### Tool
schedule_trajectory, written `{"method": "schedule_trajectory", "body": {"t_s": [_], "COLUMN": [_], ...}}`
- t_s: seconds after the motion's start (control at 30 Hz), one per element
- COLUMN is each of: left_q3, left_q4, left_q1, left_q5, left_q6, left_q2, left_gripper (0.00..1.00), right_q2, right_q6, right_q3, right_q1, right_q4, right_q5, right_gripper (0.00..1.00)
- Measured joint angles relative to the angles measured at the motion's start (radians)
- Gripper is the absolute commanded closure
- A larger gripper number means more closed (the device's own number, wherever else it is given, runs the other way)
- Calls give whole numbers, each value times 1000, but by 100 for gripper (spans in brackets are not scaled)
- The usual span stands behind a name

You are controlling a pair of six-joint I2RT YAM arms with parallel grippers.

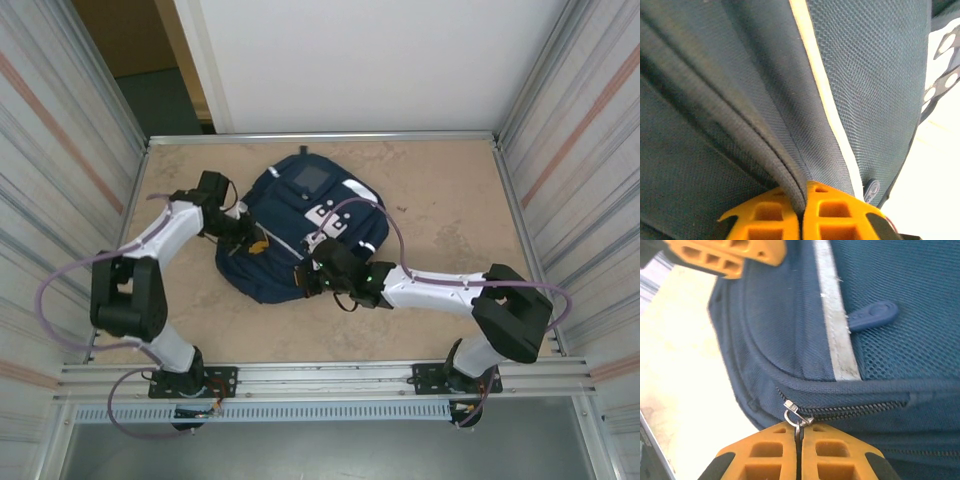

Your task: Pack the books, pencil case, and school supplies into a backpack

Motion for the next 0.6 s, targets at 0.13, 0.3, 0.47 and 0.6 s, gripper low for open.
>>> {"method": "schedule_trajectory", "body": {"t_s": [0.13,0.3,0.47,0.6], "left_q3": [69,-77,-185,-195], "left_q4": [40,111,115,122], "left_q1": [36,52,-18,-103], "left_q5": [-31,-39,-19,-42], "left_q6": [34,6,-38,-67], "left_q2": [37,-111,-171,-158], "left_gripper": [65,60,59,63], "right_q2": [45,105,142,158], "right_q6": [0,1,1,1], "right_q3": [36,75,96,97], "right_q1": [7,31,32,32], "right_q4": [-16,-6,-1,-3], "right_q5": [-37,-92,-129,-142], "right_gripper": [100,100,100,100]}}
